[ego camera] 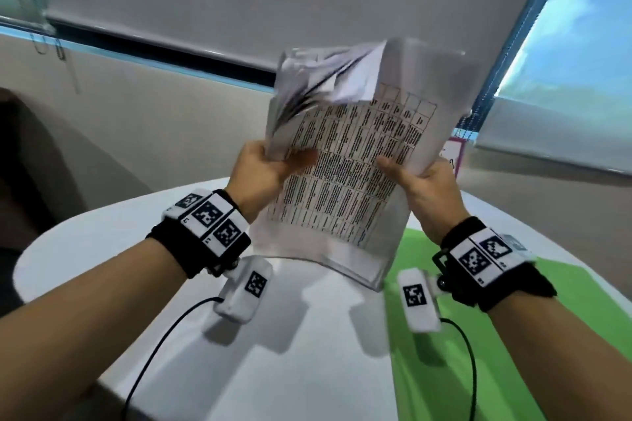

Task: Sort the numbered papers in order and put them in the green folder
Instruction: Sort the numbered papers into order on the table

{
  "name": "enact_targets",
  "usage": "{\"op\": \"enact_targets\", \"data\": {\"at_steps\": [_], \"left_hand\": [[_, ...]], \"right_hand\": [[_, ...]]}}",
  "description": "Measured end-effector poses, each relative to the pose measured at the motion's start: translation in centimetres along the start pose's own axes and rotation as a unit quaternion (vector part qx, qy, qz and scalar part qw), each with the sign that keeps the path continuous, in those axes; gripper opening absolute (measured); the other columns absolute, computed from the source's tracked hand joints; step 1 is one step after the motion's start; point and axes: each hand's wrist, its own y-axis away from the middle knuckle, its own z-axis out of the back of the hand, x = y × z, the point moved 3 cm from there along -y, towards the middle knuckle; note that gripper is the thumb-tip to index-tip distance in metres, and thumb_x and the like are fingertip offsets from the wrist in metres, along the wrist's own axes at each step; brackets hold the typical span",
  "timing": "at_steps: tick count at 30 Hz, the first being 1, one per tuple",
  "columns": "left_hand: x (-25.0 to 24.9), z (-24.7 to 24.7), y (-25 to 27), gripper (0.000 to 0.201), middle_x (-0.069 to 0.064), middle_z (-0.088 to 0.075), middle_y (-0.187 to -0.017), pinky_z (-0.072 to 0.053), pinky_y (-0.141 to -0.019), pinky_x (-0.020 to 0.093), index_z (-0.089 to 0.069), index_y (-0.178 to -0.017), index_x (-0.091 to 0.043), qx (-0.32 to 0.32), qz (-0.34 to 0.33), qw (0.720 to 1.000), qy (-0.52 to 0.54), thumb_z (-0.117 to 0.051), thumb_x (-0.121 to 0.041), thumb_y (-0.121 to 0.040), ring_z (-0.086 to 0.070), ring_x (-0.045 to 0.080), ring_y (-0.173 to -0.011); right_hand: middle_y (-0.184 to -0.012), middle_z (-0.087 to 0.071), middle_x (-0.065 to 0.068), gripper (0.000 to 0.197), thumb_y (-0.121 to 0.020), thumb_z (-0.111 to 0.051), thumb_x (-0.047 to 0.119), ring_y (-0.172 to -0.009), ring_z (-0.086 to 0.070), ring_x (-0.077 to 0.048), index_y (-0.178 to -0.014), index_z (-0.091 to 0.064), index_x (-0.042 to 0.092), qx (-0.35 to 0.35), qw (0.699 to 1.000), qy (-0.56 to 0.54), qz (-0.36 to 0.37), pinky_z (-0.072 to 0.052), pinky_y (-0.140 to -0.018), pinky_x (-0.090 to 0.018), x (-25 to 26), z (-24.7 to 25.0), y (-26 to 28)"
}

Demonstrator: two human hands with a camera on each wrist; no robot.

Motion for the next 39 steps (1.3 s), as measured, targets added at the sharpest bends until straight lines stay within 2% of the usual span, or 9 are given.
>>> {"op": "enact_targets", "data": {"at_steps": [3,7,11,15,18,21,27,35,39], "left_hand": [[-1.9,-0.4,-1.0,0.026,0.007,-0.068,-0.091,-0.057,-0.067,0.026,-0.064,-0.105,-0.001,0.063,0.035,0.996,-0.044,-0.066,-0.022,-0.089,-0.065,0.017,-0.078],[-0.4,-0.5,-1.1,0.018,0.007,-0.071,-0.091,-0.057,-0.058,0.026,-0.061,-0.108,-0.008,0.153,0.131,0.965,-0.17,-0.064,-0.009,-0.09,-0.069,0.016,-0.072],[6.1,-1.2,1.6,0.026,0.018,-0.073,-0.089,-0.058,-0.082,0.038,-0.069,-0.086,0.006,0.302,0.237,0.834,-0.396,-0.074,-0.02,-0.083,-0.071,0.03,-0.08],[7.9,-1.8,2.1,0.023,0.012,-0.073,-0.078,-0.057,-0.068,0.029,-0.064,-0.063,-0.009,0.272,0.217,0.753,-0.559,-0.07,-0.027,-0.077,-0.066,0.023,-0.068],[6.9,-2.0,-0.2,0.027,0.007,-0.069,-0.088,-0.048,-0.07,0.029,-0.06,-0.089,-0.013,0.171,0.107,0.789,-0.58,-0.074,-0.033,-0.077,-0.064,0.025,-0.085],[6.4,-3.0,-2.1,0.029,0.003,-0.071,-0.099,-0.043,-0.077,0.027,-0.061,-0.104,-0.017,0.152,0.044,0.854,-0.496,-0.075,-0.025,-0.081,-0.059,0.02,-0.09],[8.5,-3.4,-4.4,0.015,0.003,-0.07,-0.093,-0.044,-0.074,0.025,-0.071,-0.089,-0.019,0.166,0.024,0.829,-0.533,-0.078,-0.022,-0.076,-0.062,0.021,-0.092],[9.1,-3.1,-5.5,0.022,0.004,-0.065,-0.093,-0.053,-0.08,0.033,-0.06,-0.082,-0.024,0.172,0.031,0.843,-0.509,-0.08,-0.024,-0.074,-0.063,0.021,-0.082],[9.0,-3.0,-5.5,0.018,0.002,-0.065,-0.087,-0.053,-0.079,0.033,-0.061,-0.087,-0.021,0.179,0.028,0.848,-0.498,-0.077,-0.022,-0.078,-0.06,0.02,-0.076]], "right_hand": [[-0.094,-0.067,-0.028,0.042,-0.085,-0.071,0.021,-0.08,-0.067,-0.04,-0.1,-0.058,-0.015,-0.006,0.997,0.071,-0.021,-0.059,-0.07,-0.045,1.0,1.4,-1.8],[-0.084,-0.069,-0.021,0.049,-0.075,-0.082,0.033,-0.063,-0.063,-0.028,-0.102,-0.062,-0.002,0.069,0.961,0.174,-0.204,-0.053,-0.055,-0.034,-2.7,3.4,-0.9],[-0.098,-0.069,-0.021,0.032,-0.082,-0.073,0.028,-0.078,-0.064,-0.029,-0.103,-0.062,0.007,0.204,0.874,0.268,-0.35,-0.055,-0.069,-0.039,-9.3,2.9,5.4],[-0.114,-0.06,-0.01,0.046,-0.086,-0.066,0.041,-0.096,-0.06,-0.025,-0.113,-0.046,0.01,0.227,0.781,0.51,-0.28,-0.05,-0.078,-0.032,-9.8,2.9,7.4],[-0.133,-0.048,-0.014,0.066,-0.087,-0.066,0.042,-0.116,-0.056,-0.032,-0.134,-0.035,0.009,0.163,0.78,0.576,-0.183,-0.048,-0.094,-0.04,-7.3,3.7,5.5],[-0.122,-0.059,-0.009,0.053,-0.087,-0.068,0.042,-0.105,-0.059,-0.024,-0.126,-0.05,0.012,0.183,0.826,0.52,-0.113,-0.049,-0.091,-0.036,-5.8,2.5,2.8],[-0.11,-0.067,0.0,0.034,-0.086,-0.072,0.031,-0.087,-0.06,-0.015,-0.114,-0.061,0.016,0.242,0.867,0.434,-0.043,-0.051,-0.085,-0.032,-6.8,-4.5,0.1],[-0.128,-0.062,0.0,0.048,-0.083,-0.072,0.024,-0.11,-0.06,-0.019,-0.128,-0.058,0.016,0.21,0.873,0.437,-0.042,-0.046,-0.096,-0.032,-10.3,-7.7,-1.3],[-0.122,-0.065,0.003,0.041,-0.082,-0.073,0.026,-0.104,-0.063,-0.018,-0.12,-0.063,0.019,0.187,0.88,0.437,-0.027,-0.049,-0.091,-0.033,-10.9,-7.8,-1.6]]}}
